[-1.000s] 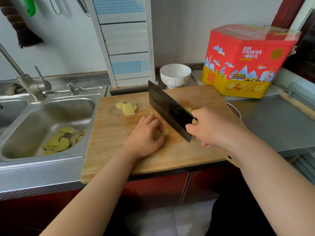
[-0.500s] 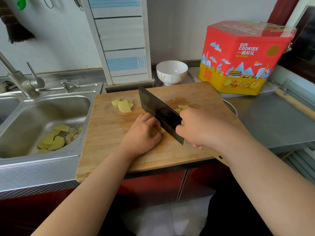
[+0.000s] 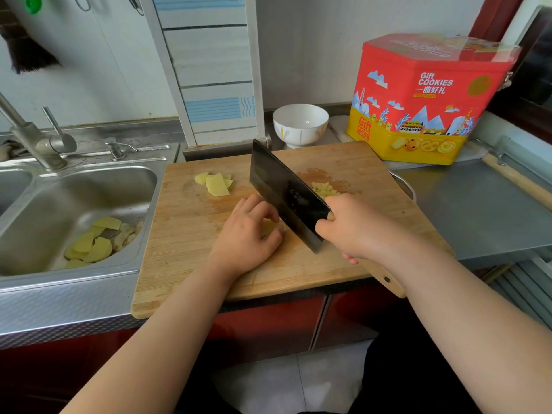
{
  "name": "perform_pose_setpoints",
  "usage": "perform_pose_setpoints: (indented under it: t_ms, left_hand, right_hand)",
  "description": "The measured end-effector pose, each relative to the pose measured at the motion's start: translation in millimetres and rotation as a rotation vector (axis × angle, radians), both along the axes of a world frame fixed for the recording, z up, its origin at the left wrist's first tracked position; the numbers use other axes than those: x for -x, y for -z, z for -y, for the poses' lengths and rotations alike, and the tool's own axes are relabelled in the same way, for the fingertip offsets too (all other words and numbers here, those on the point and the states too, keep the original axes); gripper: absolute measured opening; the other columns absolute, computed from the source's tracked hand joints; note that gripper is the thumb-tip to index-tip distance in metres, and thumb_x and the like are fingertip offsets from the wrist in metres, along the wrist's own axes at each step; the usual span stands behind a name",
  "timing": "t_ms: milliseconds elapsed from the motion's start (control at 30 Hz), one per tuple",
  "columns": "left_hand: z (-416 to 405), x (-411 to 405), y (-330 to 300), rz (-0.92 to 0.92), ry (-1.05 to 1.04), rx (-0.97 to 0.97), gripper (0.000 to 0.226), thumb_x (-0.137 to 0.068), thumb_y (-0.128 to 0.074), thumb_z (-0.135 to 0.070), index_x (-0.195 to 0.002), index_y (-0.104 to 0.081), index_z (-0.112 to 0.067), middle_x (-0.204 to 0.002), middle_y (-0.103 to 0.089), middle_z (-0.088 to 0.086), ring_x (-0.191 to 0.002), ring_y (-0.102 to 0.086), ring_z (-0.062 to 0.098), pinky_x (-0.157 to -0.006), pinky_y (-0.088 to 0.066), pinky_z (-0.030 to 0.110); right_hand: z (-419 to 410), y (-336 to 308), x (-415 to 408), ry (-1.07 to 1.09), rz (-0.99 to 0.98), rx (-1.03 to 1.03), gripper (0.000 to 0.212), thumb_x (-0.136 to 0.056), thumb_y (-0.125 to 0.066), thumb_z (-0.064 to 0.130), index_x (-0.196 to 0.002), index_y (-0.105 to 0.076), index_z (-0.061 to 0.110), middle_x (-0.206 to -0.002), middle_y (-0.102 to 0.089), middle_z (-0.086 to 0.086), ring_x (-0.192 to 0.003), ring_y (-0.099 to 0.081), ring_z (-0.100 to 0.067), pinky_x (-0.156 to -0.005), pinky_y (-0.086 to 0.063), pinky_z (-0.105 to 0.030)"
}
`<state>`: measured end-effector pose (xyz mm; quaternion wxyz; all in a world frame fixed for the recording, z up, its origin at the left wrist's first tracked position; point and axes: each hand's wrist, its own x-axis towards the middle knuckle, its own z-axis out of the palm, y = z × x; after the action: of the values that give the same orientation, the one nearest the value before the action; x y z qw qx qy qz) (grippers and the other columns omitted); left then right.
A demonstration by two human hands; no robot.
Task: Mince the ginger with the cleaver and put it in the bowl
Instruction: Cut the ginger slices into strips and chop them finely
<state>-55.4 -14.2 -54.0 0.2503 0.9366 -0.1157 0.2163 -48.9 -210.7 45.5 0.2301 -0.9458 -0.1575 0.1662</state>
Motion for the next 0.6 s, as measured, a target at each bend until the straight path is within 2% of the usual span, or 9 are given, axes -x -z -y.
perform_pose_setpoints:
  t_ms: [33,100,167,333,433,533,600]
  left_hand:
    - [-0.1,0.5,-0.8,0.001,0.002,0.018,0.014,-0.080,-0.062,-0.030,-0.089,-0.058,-0.020,-0.098,-0.048,-0.011,-0.093,-0.047,0.014,-0.082,-0.039,0.024]
    - [0.5,1.3,-1.3,-0.015,0.012,0.021,0.010,-0.081,-0.064,-0.025,-0.087,-0.058,-0.020,-0.097,-0.048,-0.012,-0.092,-0.046,0.013,-0.081,-0.040,0.023]
    - [0.8,1.2,-1.0,-0.025,0.014,0.004,0.009,-0.081,-0.065,-0.021,-0.086,-0.058,-0.020,-0.095,-0.048,-0.011,-0.090,-0.045,0.012,-0.079,-0.040,0.023]
    - [0.1,0.6,0.2,-0.023,0.007,-0.016,0.010,-0.081,-0.068,-0.019,-0.084,-0.059,-0.020,-0.091,-0.051,-0.008,-0.089,-0.045,0.013,-0.078,-0.036,0.020]
    - [0.3,0.2,0.2,-0.023,0.004,-0.015,0.009,-0.080,-0.068,-0.019,-0.084,-0.059,-0.020,-0.091,-0.051,-0.007,-0.088,-0.044,0.012,-0.078,-0.035,0.018]
    - [-0.6,-1.0,0.7,-0.026,0.012,-0.024,0.009,-0.080,-0.068,-0.020,-0.083,-0.059,-0.020,-0.091,-0.052,-0.006,-0.088,-0.044,0.012,-0.078,-0.035,0.019]
    - [-1.3,-1.5,1.2,-0.028,0.011,-0.033,0.009,-0.080,-0.068,-0.021,-0.084,-0.059,-0.020,-0.090,-0.051,-0.007,-0.088,-0.045,0.012,-0.078,-0.036,0.019]
  right_hand:
    - [0.9,-1.9,1.4,-0.003,0.003,-0.006,0.012,-0.097,-0.043,0.018,-0.108,-0.048,0.018,-0.071,-0.054,-0.005,-0.042,-0.049,-0.016,-0.039,-0.038,-0.021]
    - [1.6,-7.9,5.2,-0.027,0.031,0.003,0.007,-0.097,-0.042,0.017,-0.094,-0.047,0.021,-0.069,-0.051,-0.004,-0.042,-0.049,-0.016,-0.040,-0.039,-0.022]
    - [-0.2,-13.6,8.6,-0.050,0.076,0.035,0.020,-0.096,-0.042,0.017,-0.078,-0.039,0.025,-0.066,-0.049,-0.003,-0.040,-0.049,-0.015,-0.039,-0.037,-0.020]
    - [-7.0,-16.5,13.1,-0.059,0.091,0.110,0.027,-0.096,-0.041,0.017,-0.071,-0.033,0.025,-0.057,-0.050,-0.003,-0.033,-0.045,-0.012,-0.036,-0.033,-0.017]
    - [-11.2,-15.8,10.7,-0.043,0.045,0.126,0.026,-0.097,-0.041,0.017,-0.073,-0.034,0.021,-0.050,-0.048,-0.003,-0.029,-0.043,-0.011,-0.038,-0.034,-0.017]
    - [-18.9,-15.1,6.4,-0.027,-0.005,0.149,0.007,-0.099,-0.041,0.018,-0.093,-0.040,0.015,-0.052,-0.051,-0.006,-0.034,-0.046,-0.015,-0.043,-0.038,-0.020]
    - [-22.8,-11.8,4.7,-0.035,-0.019,0.157,0.004,-0.099,-0.040,0.018,-0.100,-0.039,0.015,-0.051,-0.053,-0.008,-0.037,-0.049,-0.019,-0.047,-0.043,-0.022]
